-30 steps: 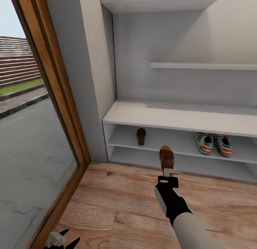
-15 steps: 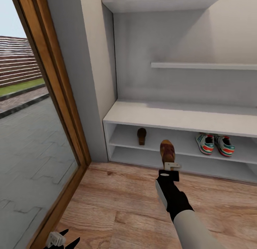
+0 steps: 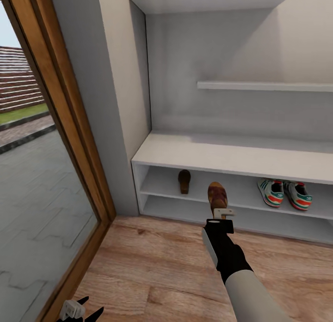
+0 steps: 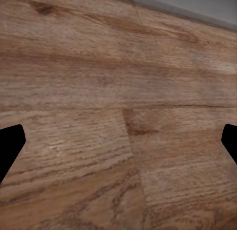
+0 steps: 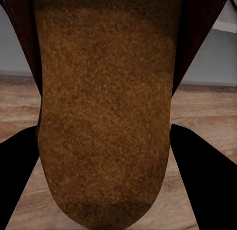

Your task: Pick up the two gym shoes and the two sandals from the corridor floor and place them onto the hallstand (shoe rack) in the corridor, making sure they are on the rack and not on the floor. Arrange them so the two gym shoes are next to each other and the two sandals are next to each other.

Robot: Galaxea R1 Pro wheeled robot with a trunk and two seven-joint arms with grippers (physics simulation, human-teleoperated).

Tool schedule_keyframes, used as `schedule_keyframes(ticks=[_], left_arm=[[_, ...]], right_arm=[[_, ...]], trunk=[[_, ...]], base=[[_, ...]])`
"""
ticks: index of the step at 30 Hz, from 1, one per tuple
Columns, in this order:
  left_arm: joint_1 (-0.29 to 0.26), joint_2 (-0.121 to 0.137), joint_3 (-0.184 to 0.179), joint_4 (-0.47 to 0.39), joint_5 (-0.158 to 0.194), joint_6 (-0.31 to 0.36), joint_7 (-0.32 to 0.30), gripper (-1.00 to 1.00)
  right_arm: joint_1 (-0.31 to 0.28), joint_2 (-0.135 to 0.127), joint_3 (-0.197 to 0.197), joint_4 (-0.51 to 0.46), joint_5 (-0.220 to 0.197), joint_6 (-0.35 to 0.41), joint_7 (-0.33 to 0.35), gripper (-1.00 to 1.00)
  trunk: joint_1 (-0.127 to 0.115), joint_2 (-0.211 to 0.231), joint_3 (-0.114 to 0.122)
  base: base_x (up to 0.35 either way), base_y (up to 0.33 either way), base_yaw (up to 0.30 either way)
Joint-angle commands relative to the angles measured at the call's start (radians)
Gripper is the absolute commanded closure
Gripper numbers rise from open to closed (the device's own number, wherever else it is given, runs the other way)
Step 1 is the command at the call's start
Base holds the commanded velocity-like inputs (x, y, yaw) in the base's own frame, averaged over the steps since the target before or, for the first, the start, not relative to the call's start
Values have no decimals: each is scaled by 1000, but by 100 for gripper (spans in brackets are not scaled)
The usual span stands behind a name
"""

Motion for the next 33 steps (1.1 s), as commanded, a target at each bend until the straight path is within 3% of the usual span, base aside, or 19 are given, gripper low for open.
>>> schedule_keyframes(ticks=[1, 8, 26, 33], left_arm=[[-1, 0, 2, 1, 2, -3, -5, -100], [-1, 0, 2, 2, 2, -3, -5, -100], [-1, -2, 2, 2, 2, -3, -4, -100], [-1, -2, 1, 1, 2, -3, -2, -100]], right_arm=[[0, 0, 0, 0, 7, 8, 0, 100], [0, 0, 0, 1, 7, 8, 1, 100], [0, 0, 0, 2, 7, 8, 1, 100], [0, 0, 0, 2, 7, 8, 1, 100]], trunk=[[0, 0, -1], [0, 0, -1], [0, 0, -1], [0, 0, -1]], base=[[40, 0, 0], [184, 0, 0], [324, 0, 0], [77, 0, 0]])
